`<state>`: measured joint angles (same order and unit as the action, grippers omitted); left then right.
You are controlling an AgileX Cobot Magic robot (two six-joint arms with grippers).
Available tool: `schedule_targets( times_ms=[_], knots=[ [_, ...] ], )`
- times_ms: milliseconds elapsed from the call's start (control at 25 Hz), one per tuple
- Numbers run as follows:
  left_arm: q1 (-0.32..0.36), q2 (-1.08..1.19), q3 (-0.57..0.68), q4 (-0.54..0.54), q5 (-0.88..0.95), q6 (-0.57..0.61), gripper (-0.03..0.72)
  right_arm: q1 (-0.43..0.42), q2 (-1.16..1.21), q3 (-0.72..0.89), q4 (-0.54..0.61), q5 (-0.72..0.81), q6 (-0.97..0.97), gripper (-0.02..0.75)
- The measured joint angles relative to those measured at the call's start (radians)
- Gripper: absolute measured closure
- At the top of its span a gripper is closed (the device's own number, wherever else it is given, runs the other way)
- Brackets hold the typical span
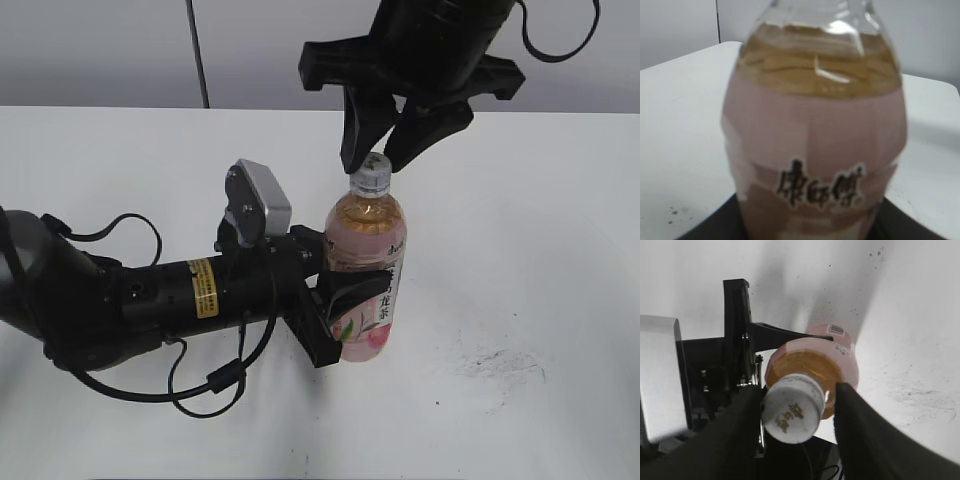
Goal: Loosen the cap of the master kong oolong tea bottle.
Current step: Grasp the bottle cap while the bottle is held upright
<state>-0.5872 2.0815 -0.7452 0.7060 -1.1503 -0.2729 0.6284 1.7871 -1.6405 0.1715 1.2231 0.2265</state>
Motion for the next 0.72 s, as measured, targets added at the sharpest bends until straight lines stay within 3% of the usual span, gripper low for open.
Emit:
schedule_targets(
  times_ms=[80,400,600,720],
  knots=[
    [0.000,0.000,0.000,0.001,0.000,0.000,0.408,0.000,0.000,0.000,0.010,-0.001,-0.014,0.469],
    [0.000,0.000,0.000,0.001,0.000,0.000,0.408,0.000,0.007,0.000,0.026,-0.002,-0.141,0.470],
    [0.000,0.000,0.000,0.001,0.000,0.000,0.408,-0.001,0.009,-0.002,0.036,-0.004,-0.428,0.470],
    [0.000,0.000,0.000,0.001,0.000,0.000,0.408,-0.002,0.009,-0.003,0.039,-0.004,-0.695,0.470]
  ],
)
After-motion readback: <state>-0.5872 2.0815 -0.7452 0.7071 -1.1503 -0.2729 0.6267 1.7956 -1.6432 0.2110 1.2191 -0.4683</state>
